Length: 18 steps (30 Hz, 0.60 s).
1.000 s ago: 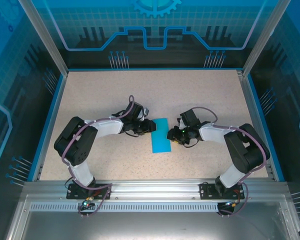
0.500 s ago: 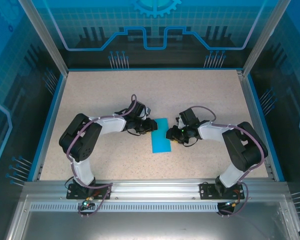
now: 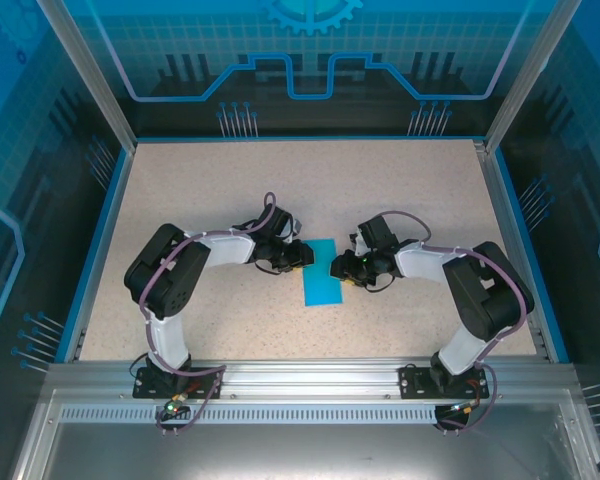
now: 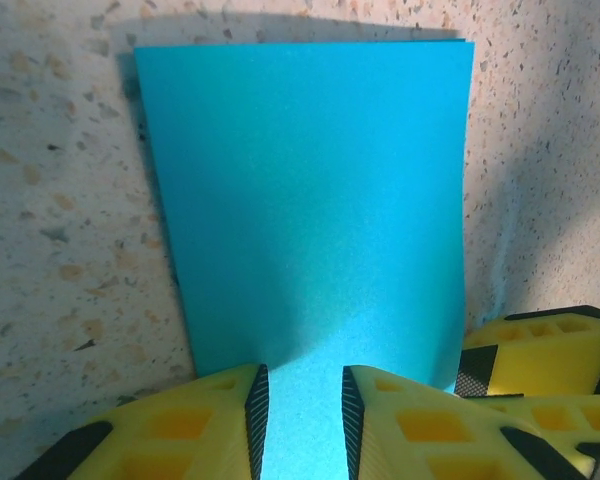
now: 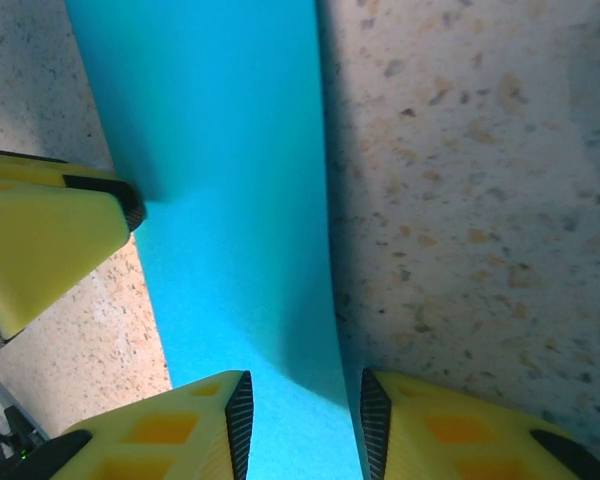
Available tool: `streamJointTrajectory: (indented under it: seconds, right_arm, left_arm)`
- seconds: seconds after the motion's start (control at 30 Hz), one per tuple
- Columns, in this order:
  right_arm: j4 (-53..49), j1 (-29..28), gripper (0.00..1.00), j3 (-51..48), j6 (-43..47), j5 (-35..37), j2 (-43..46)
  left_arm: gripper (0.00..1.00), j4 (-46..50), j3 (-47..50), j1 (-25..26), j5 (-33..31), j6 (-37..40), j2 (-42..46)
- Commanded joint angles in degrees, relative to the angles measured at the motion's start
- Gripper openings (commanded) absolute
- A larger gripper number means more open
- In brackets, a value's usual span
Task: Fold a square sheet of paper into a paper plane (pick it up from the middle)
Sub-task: Third fold the triangle at the center of the table.
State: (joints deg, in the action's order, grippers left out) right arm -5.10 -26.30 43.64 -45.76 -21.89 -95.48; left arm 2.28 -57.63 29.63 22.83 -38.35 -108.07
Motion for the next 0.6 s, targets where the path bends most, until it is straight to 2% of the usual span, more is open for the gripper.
streamJointTrajectory:
  seconds: [0.0,0.3,0.37,0.57]
  right_arm:
    - [1.20,0.47,0.37,0.53,0.57,-3.15,-0.20]
    - [-0.89,1.15,0.34,1.01,1.31,-1.75,1.09]
    - [-2.78,1.64,0.30,1.90,1.46,-0.96,-0.02]
    - [1.41,2.23,0.19,0.71,-0.45,-4.16,-1.10]
  left_arm:
    - [0.29,1.54,-0.82,0.09,1.57,2.14,-0.83]
    - [0.29,3.09,-1.61,0.12,2.07,4.28,-0.64]
    - [0.29,3.15,-1.56,0.17,2.42,4.92,-0.07]
    - [0.32,2.82,-0.09,0.25,2.32,6.52,3.14]
